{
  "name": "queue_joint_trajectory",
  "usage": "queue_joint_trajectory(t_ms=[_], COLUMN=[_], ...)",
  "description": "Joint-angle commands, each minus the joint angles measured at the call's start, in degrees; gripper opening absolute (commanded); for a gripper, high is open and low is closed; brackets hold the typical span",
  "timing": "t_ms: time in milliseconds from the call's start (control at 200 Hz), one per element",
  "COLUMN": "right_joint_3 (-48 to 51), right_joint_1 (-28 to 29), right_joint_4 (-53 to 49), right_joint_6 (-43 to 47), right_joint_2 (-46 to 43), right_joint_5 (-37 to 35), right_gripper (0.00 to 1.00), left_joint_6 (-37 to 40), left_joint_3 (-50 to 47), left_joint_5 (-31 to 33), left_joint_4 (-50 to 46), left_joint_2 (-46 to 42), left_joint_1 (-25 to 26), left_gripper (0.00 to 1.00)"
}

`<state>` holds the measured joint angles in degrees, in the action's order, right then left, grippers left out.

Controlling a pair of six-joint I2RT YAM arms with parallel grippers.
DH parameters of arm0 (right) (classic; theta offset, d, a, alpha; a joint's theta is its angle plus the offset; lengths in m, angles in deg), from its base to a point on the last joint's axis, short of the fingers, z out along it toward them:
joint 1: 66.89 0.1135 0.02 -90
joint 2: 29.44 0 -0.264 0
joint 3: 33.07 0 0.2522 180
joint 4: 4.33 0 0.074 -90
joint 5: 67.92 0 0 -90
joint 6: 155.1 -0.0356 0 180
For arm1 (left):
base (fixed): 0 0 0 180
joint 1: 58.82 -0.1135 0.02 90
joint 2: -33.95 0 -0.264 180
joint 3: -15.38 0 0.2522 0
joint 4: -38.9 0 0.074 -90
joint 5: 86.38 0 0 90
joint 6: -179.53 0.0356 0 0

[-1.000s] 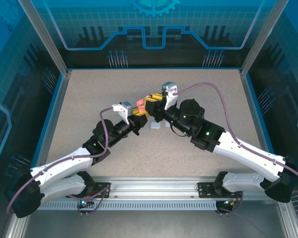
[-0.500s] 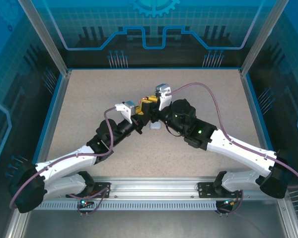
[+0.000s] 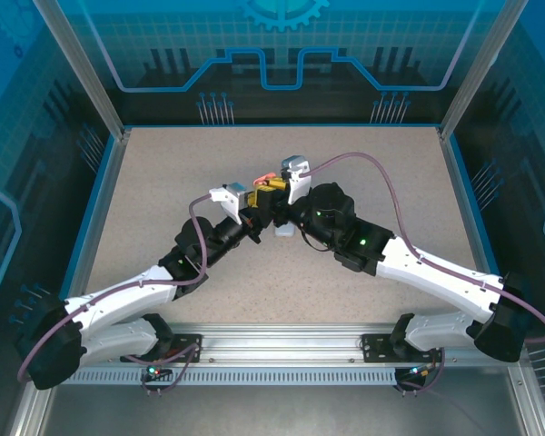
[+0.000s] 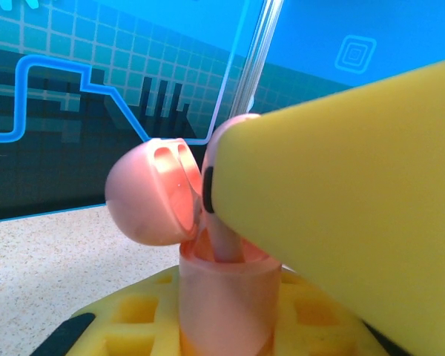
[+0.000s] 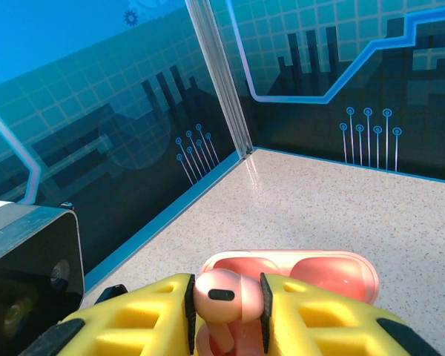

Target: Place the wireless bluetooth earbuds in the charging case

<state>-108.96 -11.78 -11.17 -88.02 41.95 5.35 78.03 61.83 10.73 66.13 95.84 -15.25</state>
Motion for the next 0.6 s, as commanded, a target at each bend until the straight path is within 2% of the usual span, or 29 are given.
queue_joint_trajectory(t_ms=[0,165,595], right_joint_3=[-0.1,0.5,1.8], right_joint_1=[0.7,0.6,-0.1], right_joint_4=[-1.1,-1.3,-1.3], right_joint_6=[-1.0,-1.3,-1.3], right_joint_2=[0.4,-0.4,-2.9], right_joint_5=[-1.2,-1.7,-2.6], right_gripper=[0.31,0.35,0.41], left_joint_6=[0.2,0.4,3.9], left_joint_3=[1.9,2.0,2.0], left_joint_5=[1.2,1.4,2.1], left_joint_4=[2.9,2.2,-1.9], left_joint_2=[0.1,0.2,0.0], left_joint_1=[0.4,0.4,0.5], left_gripper=[0.00,0.00,0.00])
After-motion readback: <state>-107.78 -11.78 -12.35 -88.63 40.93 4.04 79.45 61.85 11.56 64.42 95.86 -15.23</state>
